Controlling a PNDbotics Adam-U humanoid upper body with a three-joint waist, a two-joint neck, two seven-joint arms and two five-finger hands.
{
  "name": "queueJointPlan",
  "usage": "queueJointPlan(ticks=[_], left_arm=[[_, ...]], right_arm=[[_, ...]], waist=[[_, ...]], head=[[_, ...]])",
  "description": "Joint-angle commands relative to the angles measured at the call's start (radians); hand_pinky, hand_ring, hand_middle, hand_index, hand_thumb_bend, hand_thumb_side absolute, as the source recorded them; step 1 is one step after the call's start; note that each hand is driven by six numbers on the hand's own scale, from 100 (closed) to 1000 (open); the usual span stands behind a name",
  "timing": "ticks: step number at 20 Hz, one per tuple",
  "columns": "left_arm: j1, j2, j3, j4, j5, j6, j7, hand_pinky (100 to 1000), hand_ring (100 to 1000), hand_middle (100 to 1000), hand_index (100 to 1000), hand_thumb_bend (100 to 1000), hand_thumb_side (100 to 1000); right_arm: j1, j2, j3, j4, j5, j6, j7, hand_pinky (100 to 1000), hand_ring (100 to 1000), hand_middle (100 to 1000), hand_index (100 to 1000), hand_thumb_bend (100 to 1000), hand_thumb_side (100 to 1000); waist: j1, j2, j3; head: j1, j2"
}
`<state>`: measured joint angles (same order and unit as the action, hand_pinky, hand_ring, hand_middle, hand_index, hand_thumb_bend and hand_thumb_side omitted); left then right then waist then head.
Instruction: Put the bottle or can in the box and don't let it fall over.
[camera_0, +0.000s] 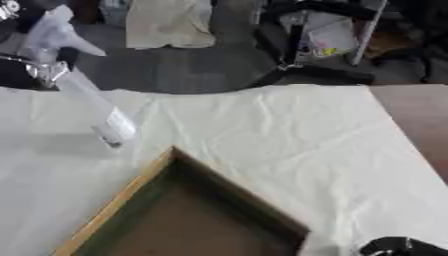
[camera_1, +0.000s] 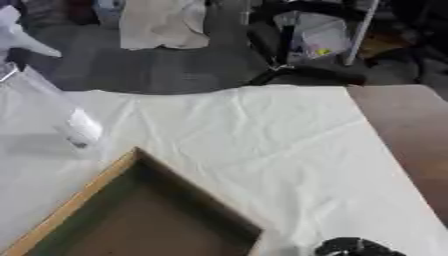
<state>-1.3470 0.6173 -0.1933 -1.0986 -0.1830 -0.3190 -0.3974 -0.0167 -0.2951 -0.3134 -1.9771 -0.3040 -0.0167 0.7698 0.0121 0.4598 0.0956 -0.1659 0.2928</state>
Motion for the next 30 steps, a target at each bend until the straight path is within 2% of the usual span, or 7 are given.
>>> queueJointPlan(ticks=[1, 15, 19, 23, 30], left_arm=[[-0.028, 0.036, 0.010, -0.024, 0.004, -0.004, -0.003, 516, 175, 250, 390, 100, 100], [-0.043, 0.046, 0.016, -0.051, 0.032, 0.014, -0.013, 517, 189, 264, 404, 100, 100], [-0.057, 0.053, 0.018, -0.081, 0.069, 0.030, -0.015, 518, 191, 265, 405, 100, 100], [-0.043, 0.082, -0.011, -0.170, 0.157, 0.052, -0.027, 522, 197, 270, 410, 100, 100], [-0.030, 0.112, -0.058, -0.328, 0.286, 0.150, -0.012, 528, 202, 275, 415, 100, 100]], right_arm=[[0.000, -0.008, -0.006, -0.023, -0.004, 0.008, -0.001, 872, 718, 770, 838, 100, 960], [0.004, -0.013, -0.010, -0.023, -0.025, 0.040, 0.000, 874, 719, 770, 838, 100, 935], [0.010, -0.016, -0.014, -0.023, -0.037, 0.054, -0.004, 874, 719, 771, 837, 100, 915], [0.012, -0.023, -0.016, -0.023, -0.053, 0.071, -0.008, 874, 719, 771, 837, 100, 886], [0.016, -0.034, -0.018, -0.023, -0.091, 0.100, -0.012, 874, 719, 771, 836, 100, 838]], waist=[[0.003, -0.038, 0.004], [0.018, -0.074, 0.016], [0.025, -0.095, 0.024], [0.034, -0.114, 0.033], [0.041, -0.154, 0.043]], head=[[-0.004, 0.005], [-0.009, 0.030], [-0.038, 0.091], [-0.064, 0.130], [-0.098, 0.186]])
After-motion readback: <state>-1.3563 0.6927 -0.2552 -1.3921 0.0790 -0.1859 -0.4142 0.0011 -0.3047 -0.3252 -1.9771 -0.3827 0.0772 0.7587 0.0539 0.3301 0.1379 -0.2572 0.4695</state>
